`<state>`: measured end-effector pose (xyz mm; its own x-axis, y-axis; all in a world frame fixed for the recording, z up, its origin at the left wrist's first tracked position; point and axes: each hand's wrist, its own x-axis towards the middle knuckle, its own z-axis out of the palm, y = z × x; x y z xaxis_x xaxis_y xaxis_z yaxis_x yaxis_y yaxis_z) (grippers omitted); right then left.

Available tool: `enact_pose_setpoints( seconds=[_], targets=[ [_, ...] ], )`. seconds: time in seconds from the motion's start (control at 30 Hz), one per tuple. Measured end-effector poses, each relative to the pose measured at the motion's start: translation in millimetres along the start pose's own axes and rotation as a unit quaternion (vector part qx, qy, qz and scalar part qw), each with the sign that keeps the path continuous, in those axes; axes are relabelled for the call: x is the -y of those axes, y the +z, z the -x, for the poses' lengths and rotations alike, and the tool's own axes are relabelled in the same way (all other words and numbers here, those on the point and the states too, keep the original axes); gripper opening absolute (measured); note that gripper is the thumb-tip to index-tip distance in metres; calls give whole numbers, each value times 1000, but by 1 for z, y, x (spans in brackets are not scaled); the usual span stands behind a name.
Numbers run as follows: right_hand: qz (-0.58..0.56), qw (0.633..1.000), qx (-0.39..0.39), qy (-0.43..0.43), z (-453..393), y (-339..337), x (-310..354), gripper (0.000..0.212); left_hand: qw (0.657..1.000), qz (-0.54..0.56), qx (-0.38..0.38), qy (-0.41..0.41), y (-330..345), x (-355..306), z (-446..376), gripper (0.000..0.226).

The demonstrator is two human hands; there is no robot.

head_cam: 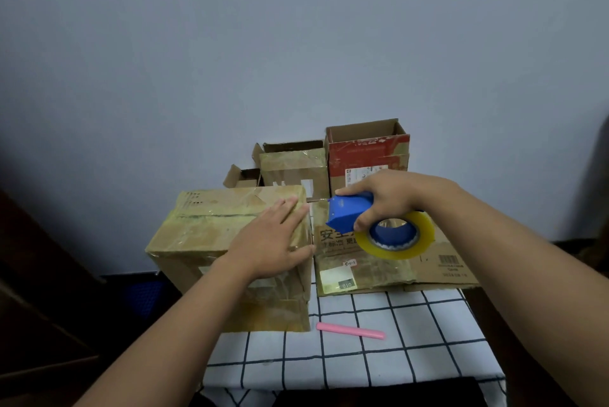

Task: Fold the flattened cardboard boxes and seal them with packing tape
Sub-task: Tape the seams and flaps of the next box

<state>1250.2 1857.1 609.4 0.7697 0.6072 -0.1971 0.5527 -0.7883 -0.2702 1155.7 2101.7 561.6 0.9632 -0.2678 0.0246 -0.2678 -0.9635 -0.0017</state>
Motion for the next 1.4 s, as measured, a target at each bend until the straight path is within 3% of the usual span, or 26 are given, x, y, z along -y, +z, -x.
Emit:
enact_pose_setpoints(
  seconds=[0.2,0.67,0.83,0.9,1.03,1.23,1.33,1.4],
  targets=[
    [36,999,21,-9,-13,12,9,79,1000,-12,7,5,3,1,-7,101],
    [101,988,113,17,-50,-1,47,72,1000,8,10,-1,4,-11,-12,80],
    [113,960,228,114,-60,26,36,82,1000,0,11,-17,-5,-12,-9,76],
    [94,969,191,124,-49,39,25,78,1000,-13,19,-20,-7,-9,-5,74],
    [19,991,28,131,-13,60,4,72,999,-9,14,-46,-8,-14,-6,68],
    [-119,956,-152,223,25,107,-5,62,994,12,-38,-105,3,-28,-13,62],
    [-158,940,-193,234,29,124,-4,61,993,14,-34,-108,2,-31,-13,60],
    [-171,942,-177,229,29,127,-3,68,995,19,-36,-96,-2,-31,-9,63]
  ],
)
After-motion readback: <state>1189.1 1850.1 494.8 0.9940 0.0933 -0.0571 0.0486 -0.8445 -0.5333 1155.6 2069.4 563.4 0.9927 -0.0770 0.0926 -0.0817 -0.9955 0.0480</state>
